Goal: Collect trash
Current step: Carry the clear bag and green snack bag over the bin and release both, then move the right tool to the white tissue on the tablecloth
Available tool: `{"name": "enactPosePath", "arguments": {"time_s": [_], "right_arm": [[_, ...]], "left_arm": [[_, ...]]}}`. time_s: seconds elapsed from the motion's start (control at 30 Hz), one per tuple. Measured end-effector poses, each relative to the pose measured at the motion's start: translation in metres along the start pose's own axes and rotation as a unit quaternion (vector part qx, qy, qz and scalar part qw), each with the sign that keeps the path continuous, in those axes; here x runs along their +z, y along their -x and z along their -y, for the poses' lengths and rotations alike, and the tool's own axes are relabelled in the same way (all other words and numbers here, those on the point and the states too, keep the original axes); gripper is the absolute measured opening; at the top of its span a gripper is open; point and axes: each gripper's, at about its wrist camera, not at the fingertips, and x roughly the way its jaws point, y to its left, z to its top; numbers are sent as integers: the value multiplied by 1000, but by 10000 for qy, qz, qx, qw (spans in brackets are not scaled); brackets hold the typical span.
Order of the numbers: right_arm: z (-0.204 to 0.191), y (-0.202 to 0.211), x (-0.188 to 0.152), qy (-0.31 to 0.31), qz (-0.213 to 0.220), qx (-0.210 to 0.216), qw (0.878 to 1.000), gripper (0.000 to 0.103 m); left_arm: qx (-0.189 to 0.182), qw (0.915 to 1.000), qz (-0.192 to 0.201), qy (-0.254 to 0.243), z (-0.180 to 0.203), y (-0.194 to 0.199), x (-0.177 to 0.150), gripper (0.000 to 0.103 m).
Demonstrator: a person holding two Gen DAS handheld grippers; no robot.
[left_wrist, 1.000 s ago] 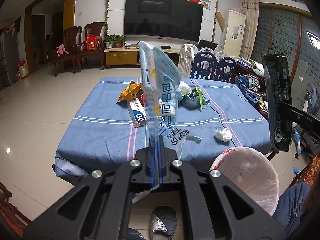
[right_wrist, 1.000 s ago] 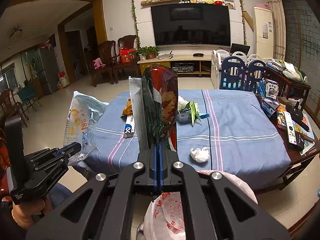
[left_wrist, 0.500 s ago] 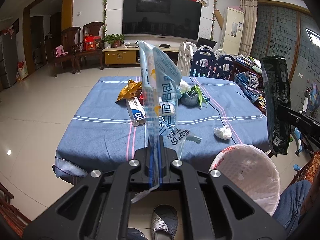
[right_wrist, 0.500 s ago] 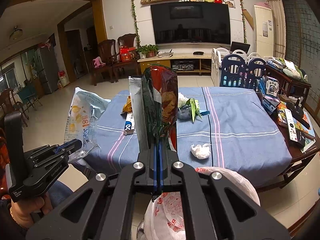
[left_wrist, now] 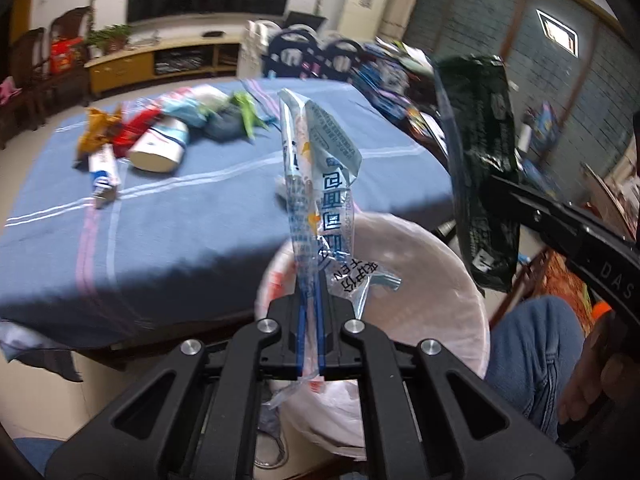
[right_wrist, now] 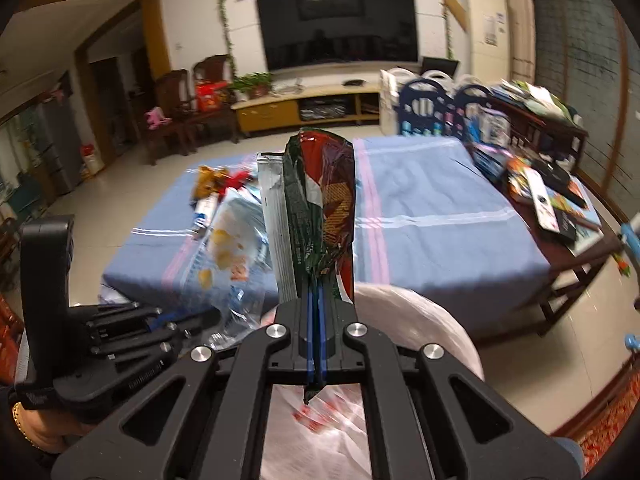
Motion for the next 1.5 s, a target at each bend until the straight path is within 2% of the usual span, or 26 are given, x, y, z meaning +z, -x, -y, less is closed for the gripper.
{"name": "enactPosePath", "arguments": {"time_s": [0.07,0.1,0.13,0.17,0.2,0.23,0.27,0.33,0.47,0.57,0.63,0.7,0.8,1.3,1.5], "right_arm": [[12,0,-5,-128,-57,-99,9999,4],[17,0,-7,-187,-82,-150,9997,9],[20,-1,-10,-229,-102,-176,9995,15],[22,-1,-11,-277,-119,-188,9994,37],[23,0,-12,-323,-91,-205,9992,66],[24,3,-13,-353,-19,-228,9991,75],[25,6,-12,-378,85,-252,9989,81],[23,9,-10,-368,170,-189,9990,81],[15,7,-10,-274,167,-125,9994,81],[7,2,-11,-219,121,-44,9997,81],[1,-1,-12,-146,68,9,9999,81],[-6,-3,-13,-73,36,66,9999,81],[-15,-6,-14,36,-8,122,9999,81],[-23,-29,-18,119,-184,204,9996,81],[-20,-50,-10,192,-212,269,9992,81]], "left_arm": [[-136,9997,-136,-144,14,-12,-3,4],[-204,9994,-210,-195,18,-17,-5,5],[-249,9989,-303,-239,22,-23,-7,21],[-212,9987,-395,-260,23,-27,-8,39],[-36,9990,-362,-270,22,-26,-9,82],[136,9994,-189,-264,19,-21,-9,97],[270,9993,86,-245,16,-12,-9,97],[380,9982,462,-79,3,6,-7,99],[676,9920,785,721,-33,30,-6,100],[1159,9788,1137,1252,-56,53,-8,100],[1594,9691,1280,1378,-68,60,-4,100],[1755,9644,1309,1481,-73,65,-2,100],[1865,9600,1301,1634,-80,69,-4,100],[1819,9628,1171,1619,-79,64,-4,100],[1840,9599,1182,1753,-88,65,0,100]]}}
